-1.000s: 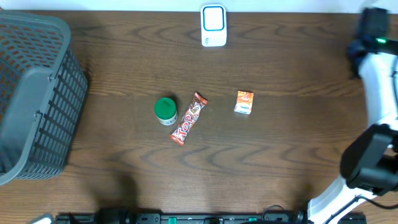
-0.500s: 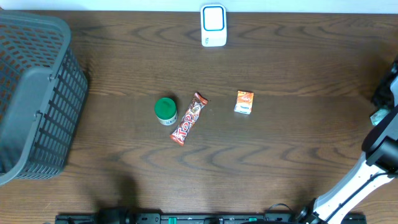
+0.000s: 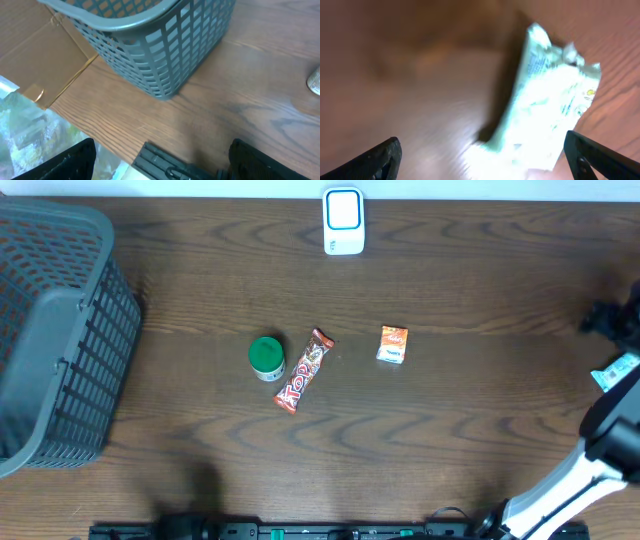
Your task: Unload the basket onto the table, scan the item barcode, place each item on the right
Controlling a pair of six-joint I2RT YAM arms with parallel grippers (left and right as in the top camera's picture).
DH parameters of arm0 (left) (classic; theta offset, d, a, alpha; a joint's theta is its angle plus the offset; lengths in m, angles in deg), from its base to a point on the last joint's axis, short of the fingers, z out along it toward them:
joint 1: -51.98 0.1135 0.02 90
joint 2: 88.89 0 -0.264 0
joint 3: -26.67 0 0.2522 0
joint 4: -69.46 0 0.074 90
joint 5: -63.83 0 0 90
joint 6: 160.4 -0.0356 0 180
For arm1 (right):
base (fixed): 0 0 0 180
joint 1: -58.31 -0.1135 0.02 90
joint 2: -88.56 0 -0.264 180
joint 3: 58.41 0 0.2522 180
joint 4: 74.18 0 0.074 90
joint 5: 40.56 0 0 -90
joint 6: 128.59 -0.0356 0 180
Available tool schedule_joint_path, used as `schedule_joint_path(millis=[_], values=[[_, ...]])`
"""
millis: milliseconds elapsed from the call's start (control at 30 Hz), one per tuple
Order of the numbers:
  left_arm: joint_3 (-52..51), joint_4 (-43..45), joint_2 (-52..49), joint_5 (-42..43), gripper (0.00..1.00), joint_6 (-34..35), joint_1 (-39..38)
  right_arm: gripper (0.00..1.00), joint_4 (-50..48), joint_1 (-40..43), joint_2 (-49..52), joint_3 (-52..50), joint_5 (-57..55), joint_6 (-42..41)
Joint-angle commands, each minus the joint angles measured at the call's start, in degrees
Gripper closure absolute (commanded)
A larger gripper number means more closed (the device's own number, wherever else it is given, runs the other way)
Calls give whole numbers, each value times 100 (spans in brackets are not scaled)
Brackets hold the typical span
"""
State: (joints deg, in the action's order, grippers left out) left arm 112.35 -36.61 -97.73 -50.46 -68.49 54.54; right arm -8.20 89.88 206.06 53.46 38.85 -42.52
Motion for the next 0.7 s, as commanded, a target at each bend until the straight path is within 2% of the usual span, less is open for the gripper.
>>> schedule_joint_path(millis=[0, 100, 167, 267, 300, 333, 400, 433, 533, 667], values=[[13, -435, 35, -33, 14, 33, 15, 1, 120, -376, -1121, 317, 800, -212], [15, -435, 35, -33, 14, 35, 15, 1, 299, -804, -1733, 317, 1029, -249], [15, -437, 35, -33, 14, 33, 15, 1, 483, -1147, -2013, 315, 1714, -247], [15, -435, 37, -33, 14, 33, 15, 21, 796, -1652, -2114, 313, 2855, -243], [15, -437, 37, -33, 14, 35, 15, 30, 898, -1834, -2081, 293, 3071, -245], [15, -437, 39, -33, 14, 35, 15, 48, 1021, -2059, -2024, 249, 3185, -258], [15, -437, 39, -33, 14, 33, 15, 92, 1333, -2430, -1888, 173, 3235, -527], [15, -435, 42, -33, 14, 33, 15, 99, 1528, -2656, -1797, 122, 3230, -629], [15, -437, 48, -33, 14, 33, 15, 98, 1541, -3287, -1543, -127, 2907, -632], [15, -435, 48, -33, 14, 35, 15, 99, 1032, -3960, -1078, -398, 1652, -988]])
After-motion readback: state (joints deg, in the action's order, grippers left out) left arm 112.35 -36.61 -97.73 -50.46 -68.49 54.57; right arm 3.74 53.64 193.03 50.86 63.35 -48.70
